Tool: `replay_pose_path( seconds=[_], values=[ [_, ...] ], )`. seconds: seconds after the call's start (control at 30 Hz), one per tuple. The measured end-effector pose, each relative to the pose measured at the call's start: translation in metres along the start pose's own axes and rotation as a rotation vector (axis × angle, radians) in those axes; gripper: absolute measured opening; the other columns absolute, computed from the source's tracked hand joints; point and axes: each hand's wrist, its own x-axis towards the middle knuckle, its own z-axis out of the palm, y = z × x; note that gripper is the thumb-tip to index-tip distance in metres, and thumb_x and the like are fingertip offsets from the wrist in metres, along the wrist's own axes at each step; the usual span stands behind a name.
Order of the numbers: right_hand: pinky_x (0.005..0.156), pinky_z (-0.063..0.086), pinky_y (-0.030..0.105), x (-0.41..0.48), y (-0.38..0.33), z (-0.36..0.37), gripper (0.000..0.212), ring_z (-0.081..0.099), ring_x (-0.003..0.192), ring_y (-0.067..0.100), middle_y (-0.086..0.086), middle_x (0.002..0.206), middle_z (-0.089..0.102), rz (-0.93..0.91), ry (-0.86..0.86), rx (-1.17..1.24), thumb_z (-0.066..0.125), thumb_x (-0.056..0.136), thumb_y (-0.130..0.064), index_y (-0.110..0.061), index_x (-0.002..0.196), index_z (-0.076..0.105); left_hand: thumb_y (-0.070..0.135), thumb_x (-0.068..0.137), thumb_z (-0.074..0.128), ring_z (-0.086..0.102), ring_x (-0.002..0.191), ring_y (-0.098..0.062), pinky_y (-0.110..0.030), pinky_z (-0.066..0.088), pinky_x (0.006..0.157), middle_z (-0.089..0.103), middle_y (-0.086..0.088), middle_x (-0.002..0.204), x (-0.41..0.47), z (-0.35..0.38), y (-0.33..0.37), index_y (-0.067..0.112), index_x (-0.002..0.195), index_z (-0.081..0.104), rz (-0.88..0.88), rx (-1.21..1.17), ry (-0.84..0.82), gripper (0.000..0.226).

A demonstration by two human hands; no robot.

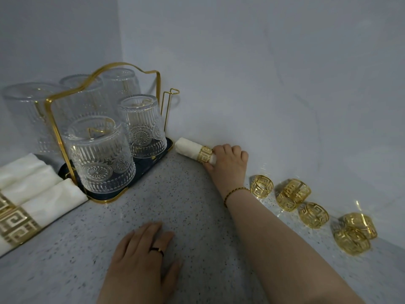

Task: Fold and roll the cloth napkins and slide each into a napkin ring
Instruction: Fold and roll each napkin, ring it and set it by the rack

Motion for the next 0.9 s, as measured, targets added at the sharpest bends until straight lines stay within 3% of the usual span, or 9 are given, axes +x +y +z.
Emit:
replay_pose_path(
  seconds=[0.3, 0.67, 0.73, 0.8, 0.9],
  values=[
    [0.088, 0.014, 0.032, 0.000, -0.003, 0.001, 0.043, 0.036, 0.111, 0.025, 0.005, 0.120, 0.048, -0.005, -0.021, -0.004, 0.050, 0.087, -0.042, -0.015, 0.120, 0.046, 0.057, 0.091, 0.001, 0.042, 0.095, -0.015, -0.013, -0.007, 0.109, 0.072, 0.000, 0.090, 0.001, -0.003, 0.000, 0.024, 0.083, 0.074, -0.016, 0.003, 0.010, 0.080],
    [0.094, 0.019, 0.033, -0.006, -0.003, -0.004, 0.048, 0.035, 0.114, 0.024, 0.003, 0.122, 0.046, -0.005, -0.050, 0.000, 0.052, 0.085, -0.044, -0.017, 0.124, 0.043, 0.056, 0.091, 0.000, 0.044, 0.093, -0.015, -0.013, -0.006, 0.108, 0.072, 0.000, 0.088, -0.001, -0.008, 0.000, 0.025, 0.083, 0.073, -0.017, 0.015, -0.104, 0.080],
    [0.093, 0.017, 0.033, -0.007, -0.003, -0.005, 0.048, 0.035, 0.114, 0.024, 0.003, 0.122, 0.046, -0.004, -0.036, 0.013, 0.052, 0.085, -0.045, -0.017, 0.124, 0.043, 0.055, 0.091, 0.001, 0.056, 0.092, -0.017, -0.017, 0.002, 0.106, 0.072, 0.001, 0.088, -0.002, -0.008, 0.001, 0.026, 0.082, 0.073, -0.035, 0.024, -0.165, 0.078],
    [0.092, 0.015, 0.032, -0.011, -0.002, -0.009, 0.047, 0.035, 0.114, 0.024, 0.002, 0.123, 0.046, 0.009, -0.025, 0.014, 0.051, 0.086, -0.044, -0.017, 0.124, 0.044, 0.053, 0.090, 0.016, 0.069, 0.081, -0.019, -0.027, 0.015, 0.100, 0.072, 0.002, 0.086, -0.002, -0.009, 0.002, 0.027, 0.080, 0.073, -0.049, 0.040, -0.254, 0.064],
    [0.092, 0.017, 0.033, -0.026, 0.001, -0.022, 0.042, 0.036, 0.113, 0.025, 0.003, 0.122, 0.047, 0.040, -0.028, -0.001, 0.046, 0.090, -0.042, -0.016, 0.123, 0.046, 0.054, 0.070, 0.032, 0.071, 0.075, -0.015, -0.030, 0.042, 0.085, 0.072, 0.004, 0.086, -0.005, -0.015, 0.007, 0.029, 0.079, 0.073, -0.074, 0.059, -0.324, 0.049]
  ],
)
